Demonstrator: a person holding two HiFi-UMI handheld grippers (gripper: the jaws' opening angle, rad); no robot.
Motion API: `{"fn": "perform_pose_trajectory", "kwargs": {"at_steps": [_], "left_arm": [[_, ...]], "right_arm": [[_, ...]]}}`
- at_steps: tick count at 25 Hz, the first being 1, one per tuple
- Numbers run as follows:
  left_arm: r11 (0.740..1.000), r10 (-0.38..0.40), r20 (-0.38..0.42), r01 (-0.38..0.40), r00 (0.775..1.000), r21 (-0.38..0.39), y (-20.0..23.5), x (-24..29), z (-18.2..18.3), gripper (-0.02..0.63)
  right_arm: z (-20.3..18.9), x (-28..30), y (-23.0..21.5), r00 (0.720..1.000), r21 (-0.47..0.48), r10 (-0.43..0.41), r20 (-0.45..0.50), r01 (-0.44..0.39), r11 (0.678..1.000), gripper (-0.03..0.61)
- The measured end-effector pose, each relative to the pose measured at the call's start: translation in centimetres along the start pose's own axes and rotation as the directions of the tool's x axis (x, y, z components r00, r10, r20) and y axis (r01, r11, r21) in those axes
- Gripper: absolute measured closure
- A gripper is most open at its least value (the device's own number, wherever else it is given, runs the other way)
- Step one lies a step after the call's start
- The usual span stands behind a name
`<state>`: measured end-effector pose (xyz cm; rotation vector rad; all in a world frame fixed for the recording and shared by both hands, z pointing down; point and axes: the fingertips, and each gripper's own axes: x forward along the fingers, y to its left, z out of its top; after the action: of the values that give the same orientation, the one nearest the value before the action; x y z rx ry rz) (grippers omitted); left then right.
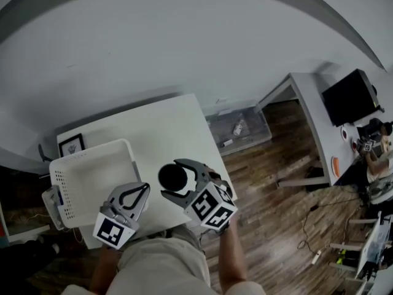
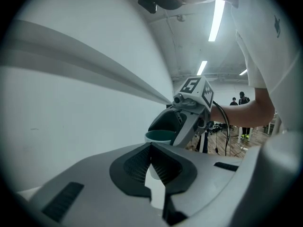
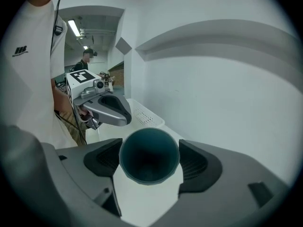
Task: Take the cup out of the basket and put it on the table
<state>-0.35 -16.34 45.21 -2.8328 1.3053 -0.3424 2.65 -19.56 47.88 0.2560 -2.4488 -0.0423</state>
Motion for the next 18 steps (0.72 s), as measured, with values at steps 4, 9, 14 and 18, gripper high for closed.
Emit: {"fn": "perform_pose_trajectory", "kwargs": {"at_steps": [4, 9, 14, 18], "left_arm": [[1.000, -0.031, -0.008, 0.031, 0.999, -0.003, -0.8, 1.1, -0.1, 0.612], [0.997, -0.071, -0.023, 0.071, 0.997, 0.011, -2.0, 2.5, -0.2, 0.612], [0.995, -0.095, -0.037, 0.095, 0.995, 0.000, -2.8, 3.5, -0.6, 0.612], [0.994, -0.112, -0.049, 0.112, 0.993, -0.005, -3.3, 4.2, -0.9, 0.612]], "right_arm": [[-1.9, 0.1, -0.1, 1.000, 0.036, -0.023, -0.002, 0.023, 0.999, 0.201], [-4.5, 0.4, -0.3, 0.998, 0.073, -0.060, 0.001, 0.060, 0.996, 0.201], [-7.4, 1.4, -0.4, 0.995, 0.102, -0.103, -0.002, 0.103, 0.989, 0.201], [-9.8, 2.3, -0.4, 0.992, 0.138, -0.124, -0.014, 0.125, 0.982, 0.201]]}}
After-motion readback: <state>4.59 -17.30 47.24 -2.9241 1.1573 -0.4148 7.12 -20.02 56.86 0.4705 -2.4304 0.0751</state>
